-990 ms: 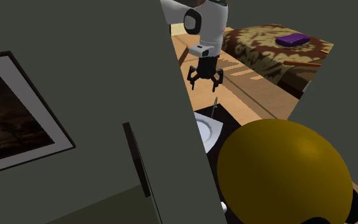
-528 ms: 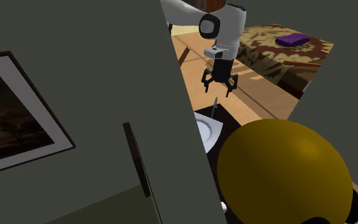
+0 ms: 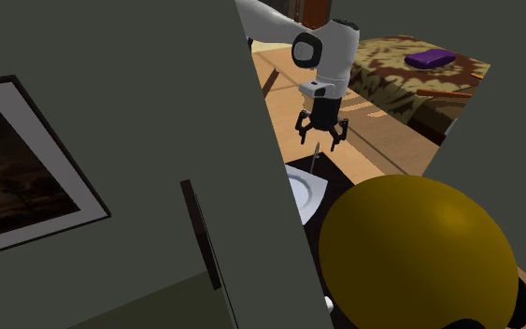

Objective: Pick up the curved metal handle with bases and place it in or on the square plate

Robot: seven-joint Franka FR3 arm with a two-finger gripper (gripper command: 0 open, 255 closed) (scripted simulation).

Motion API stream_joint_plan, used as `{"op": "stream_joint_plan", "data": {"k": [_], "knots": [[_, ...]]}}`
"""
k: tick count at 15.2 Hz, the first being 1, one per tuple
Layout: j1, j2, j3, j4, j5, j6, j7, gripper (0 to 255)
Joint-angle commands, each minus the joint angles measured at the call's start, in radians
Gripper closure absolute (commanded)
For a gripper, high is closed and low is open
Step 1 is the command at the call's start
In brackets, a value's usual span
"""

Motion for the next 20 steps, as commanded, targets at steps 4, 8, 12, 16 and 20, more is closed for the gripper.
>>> {"op": "stream_joint_plan", "data": {"k": [4,8,12,16,20], "knots": [[0.000,0.000,0.001,-0.001,0.000,0.001,0.000,0],[0.000,0.000,0.001,-0.001,0.000,0.001,0.000,255],[0.000,0.000,0.001,-0.001,0.000,0.001,0.000,255],[-0.001,0.001,-0.002,0.012,-0.002,-0.011,-0.001,255],[-0.007,0.007,-0.013,0.069,-0.011,-0.062,-0.006,255]]}}
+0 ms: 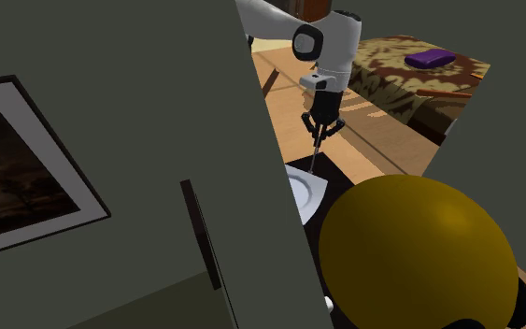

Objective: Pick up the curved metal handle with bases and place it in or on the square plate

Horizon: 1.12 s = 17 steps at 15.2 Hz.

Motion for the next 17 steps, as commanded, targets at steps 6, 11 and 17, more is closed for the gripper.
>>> {"op": "stream_joint_plan", "data": {"k": [6,11,17], "knots": [[-0.014,0.021,-0.015,0.109,-0.018,-0.089,-0.007,255],[-0.025,0.040,-0.022,0.190,-0.030,-0.152,-0.010,255],[-0.052,0.076,-0.074,0.249,-0.065,-0.178,-0.074,255]]}}
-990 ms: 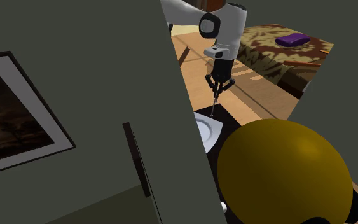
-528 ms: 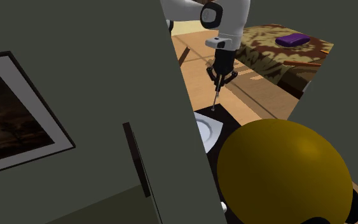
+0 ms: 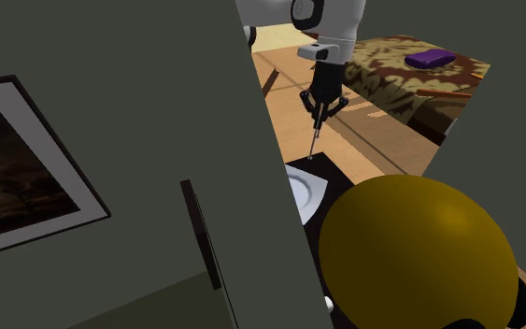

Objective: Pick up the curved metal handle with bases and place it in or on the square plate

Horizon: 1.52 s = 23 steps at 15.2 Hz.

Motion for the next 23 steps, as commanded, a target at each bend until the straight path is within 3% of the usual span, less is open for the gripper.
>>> {"op": "stream_joint_plan", "data": {"k": [1,10,23], "knots": [[-0.013,0.014,-0.031,0.015,-0.017,-0.002,-0.039,255],[-0.091,0.151,-0.153,0.151,-0.103,-0.004,-0.212,255],[-0.074,0.092,-0.154,-0.078,-0.083,0.167,-0.204,255]]}}
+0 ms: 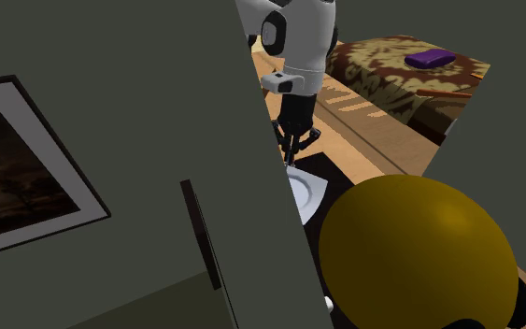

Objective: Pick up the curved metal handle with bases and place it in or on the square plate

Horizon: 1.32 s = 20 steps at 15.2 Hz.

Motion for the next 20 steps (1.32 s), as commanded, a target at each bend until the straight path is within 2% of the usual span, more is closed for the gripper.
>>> {"op": "stream_joint_plan", "data": {"k": [1,9,16,17,20], "knots": [[0.003,-0.008,0.002,-0.034,0.003,0.027,0.003,255],[0.010,-0.023,0.009,-0.150,0.011,0.127,0.012,255],[0.010,-0.023,0.009,-0.150,0.011,0.127,0.012,255],[0.010,-0.023,0.009,-0.150,0.011,0.127,0.012,0],[0.010,-0.023,0.009,-0.150,0.011,0.127,0.012,0]]}}
